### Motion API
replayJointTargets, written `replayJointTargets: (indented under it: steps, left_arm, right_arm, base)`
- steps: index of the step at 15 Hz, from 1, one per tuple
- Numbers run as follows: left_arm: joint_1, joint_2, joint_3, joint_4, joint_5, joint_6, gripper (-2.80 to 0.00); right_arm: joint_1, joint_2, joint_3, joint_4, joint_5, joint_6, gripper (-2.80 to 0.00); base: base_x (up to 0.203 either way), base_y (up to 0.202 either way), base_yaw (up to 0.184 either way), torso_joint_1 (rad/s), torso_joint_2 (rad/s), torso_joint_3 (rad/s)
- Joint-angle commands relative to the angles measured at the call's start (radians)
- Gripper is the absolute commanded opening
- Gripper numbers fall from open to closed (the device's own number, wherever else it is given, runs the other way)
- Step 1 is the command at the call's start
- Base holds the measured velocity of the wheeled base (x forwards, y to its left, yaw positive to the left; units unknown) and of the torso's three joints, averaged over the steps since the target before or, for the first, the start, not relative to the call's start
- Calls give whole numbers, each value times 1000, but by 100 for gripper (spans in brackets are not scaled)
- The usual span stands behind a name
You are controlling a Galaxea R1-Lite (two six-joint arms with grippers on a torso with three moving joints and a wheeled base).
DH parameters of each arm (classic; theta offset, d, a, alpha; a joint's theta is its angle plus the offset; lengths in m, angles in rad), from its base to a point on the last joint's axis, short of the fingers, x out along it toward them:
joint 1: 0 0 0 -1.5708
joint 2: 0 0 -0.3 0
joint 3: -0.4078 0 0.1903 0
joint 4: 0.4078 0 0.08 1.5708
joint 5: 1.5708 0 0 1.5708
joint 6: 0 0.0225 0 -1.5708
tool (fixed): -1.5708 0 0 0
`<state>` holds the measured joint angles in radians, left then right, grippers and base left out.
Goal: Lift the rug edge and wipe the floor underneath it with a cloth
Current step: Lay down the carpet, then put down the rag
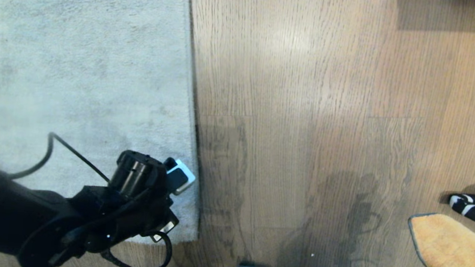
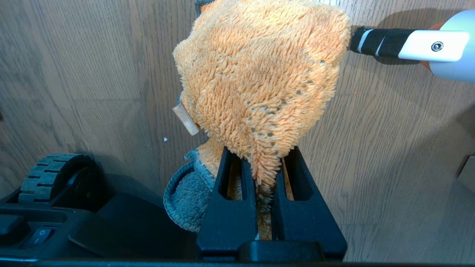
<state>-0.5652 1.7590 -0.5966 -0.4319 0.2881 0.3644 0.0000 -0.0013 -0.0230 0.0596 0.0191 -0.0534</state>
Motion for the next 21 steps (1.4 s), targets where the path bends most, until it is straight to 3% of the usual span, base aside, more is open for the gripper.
replayJointTargets:
  steps: [1, 8, 13, 17, 21]
  left_arm:
    - [29, -221, 44, -3, 1, -34, -280]
    - [255, -753, 347, -4, -12, -168, -280]
    - [489, -988, 470, -5, -133, -207, -280]
    - [539, -1213, 580, 6, -160, -243, -280]
    - [548, -1392, 596, 155, -162, -269, -280]
  right_arm:
    - [0, 1, 0, 0, 1, 0, -280]
    - [0, 1, 0, 0, 1, 0, -280]
    - [0, 1, 0, 0, 1, 0, -280]
    - [0, 1, 0, 0, 1, 0, -280]
    - [0, 1, 0, 0, 1, 0, -280]
  base:
    - [0, 0, 0, 0, 0, 0]
    - [0, 0, 0, 0, 0, 0]
    - [0, 0, 0, 0, 0, 0]
    - [0, 0, 0, 0, 0, 0]
    - [0, 0, 0, 0, 0, 0]
